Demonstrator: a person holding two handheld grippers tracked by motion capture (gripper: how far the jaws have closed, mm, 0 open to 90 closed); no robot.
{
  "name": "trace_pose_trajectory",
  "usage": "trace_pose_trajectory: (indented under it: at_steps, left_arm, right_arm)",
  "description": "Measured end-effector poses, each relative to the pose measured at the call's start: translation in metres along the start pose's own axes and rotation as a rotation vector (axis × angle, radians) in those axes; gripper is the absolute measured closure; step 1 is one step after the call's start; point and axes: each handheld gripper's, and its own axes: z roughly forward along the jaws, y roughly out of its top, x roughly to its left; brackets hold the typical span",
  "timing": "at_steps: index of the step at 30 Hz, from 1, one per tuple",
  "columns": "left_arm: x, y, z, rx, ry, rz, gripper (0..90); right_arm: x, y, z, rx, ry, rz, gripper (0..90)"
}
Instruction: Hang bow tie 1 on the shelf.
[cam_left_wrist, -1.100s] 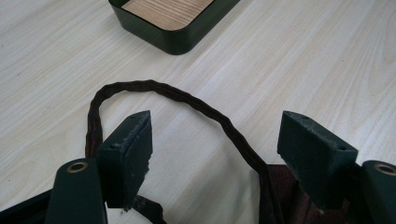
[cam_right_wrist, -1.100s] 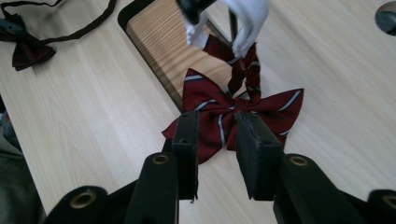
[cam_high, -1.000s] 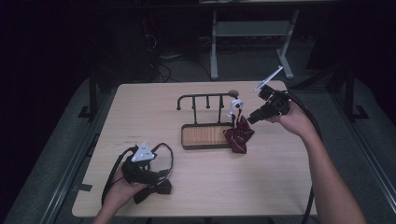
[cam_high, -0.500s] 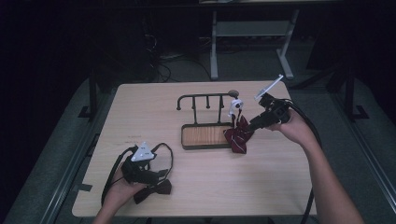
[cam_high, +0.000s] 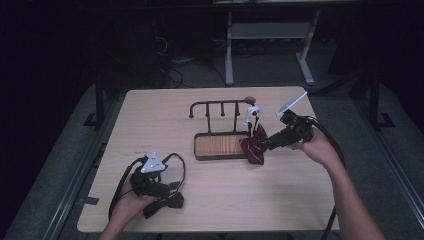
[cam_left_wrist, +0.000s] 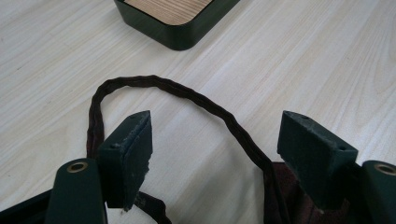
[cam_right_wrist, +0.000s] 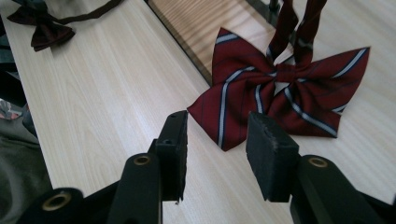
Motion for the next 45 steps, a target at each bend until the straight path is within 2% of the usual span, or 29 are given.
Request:
trace_pose_trajectory:
  at_steps: [13,21,24,27,45]
  left_arm:
    - [0.001,0.000,-0.001,-0.001,0.003,0.000,27.0]
    - [0.000,-0.001,0.001,0.001,0.004,-0.002,27.0]
    - [-0.001,0.000,0.001,-0.009,0.000,-0.015,27.0]
    - [-0.001,0.000,0.000,0.004,0.001,0.004,27.0]
    - [-0.001,-0.001,0.001,0.007,0.000,-0.006,26.9]
  right_arm:
    - [0.002,-0.021,0.009,0.003,-0.001,0.005,53.2]
    - [0.005,-0.035,0.017,0.006,0.015,0.002,53.1]
    - [0.005,-0.039,0.019,0.002,0.017,0.005,52.7]
    - [0.005,-0.043,0.020,0.002,0.022,0.012,52.1]
    - [0.008,-0.068,0.029,-0.013,0.037,0.029,50.4]
